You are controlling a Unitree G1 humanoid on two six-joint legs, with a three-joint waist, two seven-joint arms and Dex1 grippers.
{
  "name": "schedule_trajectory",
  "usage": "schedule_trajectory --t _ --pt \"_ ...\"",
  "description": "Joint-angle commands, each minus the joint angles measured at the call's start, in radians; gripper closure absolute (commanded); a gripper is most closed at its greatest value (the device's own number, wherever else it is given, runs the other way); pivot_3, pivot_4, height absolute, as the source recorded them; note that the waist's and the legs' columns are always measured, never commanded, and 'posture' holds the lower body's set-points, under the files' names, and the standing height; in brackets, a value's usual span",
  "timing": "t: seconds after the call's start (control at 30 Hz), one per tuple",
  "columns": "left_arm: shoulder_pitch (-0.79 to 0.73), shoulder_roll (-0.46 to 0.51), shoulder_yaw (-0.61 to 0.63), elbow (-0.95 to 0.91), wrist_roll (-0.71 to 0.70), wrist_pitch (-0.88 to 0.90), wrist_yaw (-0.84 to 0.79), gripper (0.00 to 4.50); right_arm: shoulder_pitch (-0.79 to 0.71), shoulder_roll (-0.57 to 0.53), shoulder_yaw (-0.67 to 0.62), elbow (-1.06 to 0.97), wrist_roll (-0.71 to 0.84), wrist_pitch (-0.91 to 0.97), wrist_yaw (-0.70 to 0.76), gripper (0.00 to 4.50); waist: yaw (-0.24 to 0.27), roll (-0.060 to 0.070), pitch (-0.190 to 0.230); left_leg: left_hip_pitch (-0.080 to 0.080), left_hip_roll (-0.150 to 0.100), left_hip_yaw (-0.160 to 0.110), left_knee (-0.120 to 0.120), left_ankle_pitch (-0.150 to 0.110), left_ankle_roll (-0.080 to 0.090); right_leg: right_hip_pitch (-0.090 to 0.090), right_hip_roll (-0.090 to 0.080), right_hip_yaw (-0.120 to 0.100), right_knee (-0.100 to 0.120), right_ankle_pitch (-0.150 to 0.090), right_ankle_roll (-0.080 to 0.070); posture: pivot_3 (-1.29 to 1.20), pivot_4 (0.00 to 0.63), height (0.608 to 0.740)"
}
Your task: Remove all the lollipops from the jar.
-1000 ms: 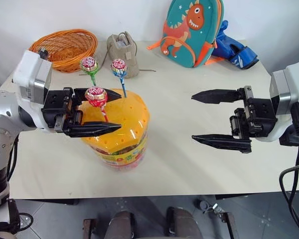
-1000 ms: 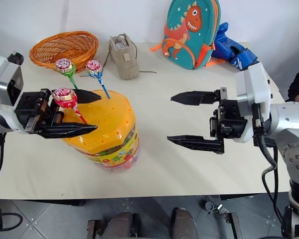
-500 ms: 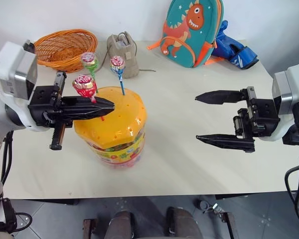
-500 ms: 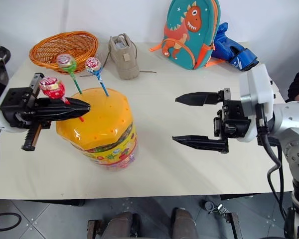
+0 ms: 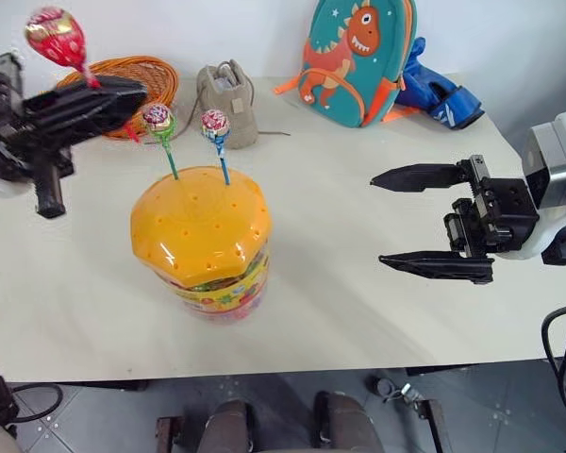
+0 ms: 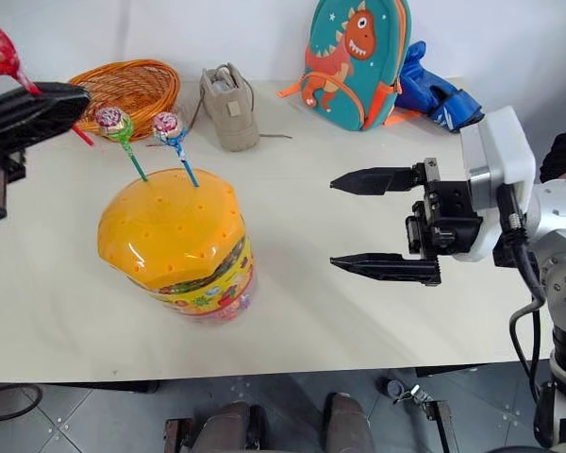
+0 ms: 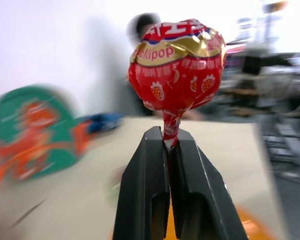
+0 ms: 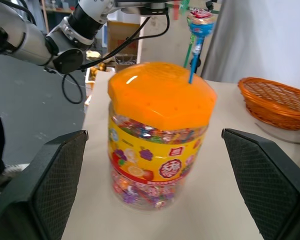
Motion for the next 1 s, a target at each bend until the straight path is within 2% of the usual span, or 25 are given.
schedule_trajectory --t 0.03,0.13,0.2,0.3,0.4,0.53,0.67,0.77,1.0 --pt "0.089 0.031 0.094 0.033 0.071 -0.003 0.016 4.45 -0.005 0.012 0.005 -0.033 0.046 0.019 0.0 0.0 0.002 0.0 0.0 0.0 0.0 0.0 0.0 0.0 0.0 0.0 0.0 0.0 0.0 0.0 0.0 0.0 0.15 0.74" --pt "0.145 0.045 0.128 0.054 0.099 0.006 0.028 4.45 -0.007 0.019 0.018 -0.037 0.043 0.018 0.005 0.0 0.005 -0.001 0.0 -0.001 0.0 0.0 0.0 0.0 0.0 0.0 0.0 0.0 0.0 0.0 0.0 0.0 0.15 0.74" --pt "0.288 0.028 0.155 0.098 0.21 -0.011 0.044 4.45 -0.018 0.034 0.049 -0.024 0.024 0.01 0.013 0.0 0.004 -0.001 0.0 -0.001 0.0 0.0 0.0 0.0 0.0 0.0 0.0 0.0 -0.001 0.0 0.0 0.0 0.15 0.74" --pt "0.394 -0.014 0.128 0.132 0.28 0.063 0.168 4.45 -0.033 0.051 0.08 -0.008 0.004 0.004 0.022 0.0 0.003 -0.001 0.0 0.0 0.0 0.001 -0.001 0.0 0.0 -0.001 0.0 0.001 0.0 0.0 0.0 0.0 0.15 0.74" --pt "0.423 -0.049 0.079 0.115 0.274 0.16 0.232 4.45 -0.037 0.059 0.091 -0.006 -0.005 0.003 0.026 0.0 0.005 -0.003 0.0 -0.001 0.0 0.001 -0.001 -0.001 0.0 -0.002 0.0 0.001 0.0 0.0 0.0 0.0 0.15 0.74" --pt "0.478 -0.083 -0.01 0.102 0.342 0.193 0.291 4.45 -0.04 0.075 0.102 -0.015 -0.006 0.014 0.011 0.0 0.007 -0.004 0.0 -0.001 0.0 0.001 0.0 -0.001 0.0 -0.001 -0.001 0.001 0.0 0.0 0.0 0.0 0.15 0.74" --pt "0.46 -0.088 -0.068 0.125 0.361 0.267 0.325 4.45 -0.022 0.082 0.1 -0.043 0.008 0.03 -0.017 0.0 0.004 -0.004 0.0 -0.001 0.0 0.001 -0.001 -0.001 0.0 -0.002 -0.001 0.001 0.0 0.0 0.0 0.0 0.15 0.74" --pt "0.417 -0.091 -0.091 0.134 0.37 0.314 0.35 3.78 -0.014 0.082 0.096 -0.055 0.014 0.039 -0.037 0.0 0.005 -0.004 0.0 -0.001 0.0 0.001 -0.001 -0.001 0.0 -0.002 -0.001 0.001 0.0 0.0 0.0 0.0 0.15 0.74" --pt "0.377 -0.076 -0.092 0.119 0.384 0.356 0.342 1.6 -0.017 0.073 0.086 -0.049 0.003 0.04 -0.051 0.0 0.004 -0.004 0.0 -0.001 0.0 0.001 -0.001 -0.001 0.0 -0.002 -0.001 0.001 0.0 0.0 0.0 0.0 0.15 0.74"
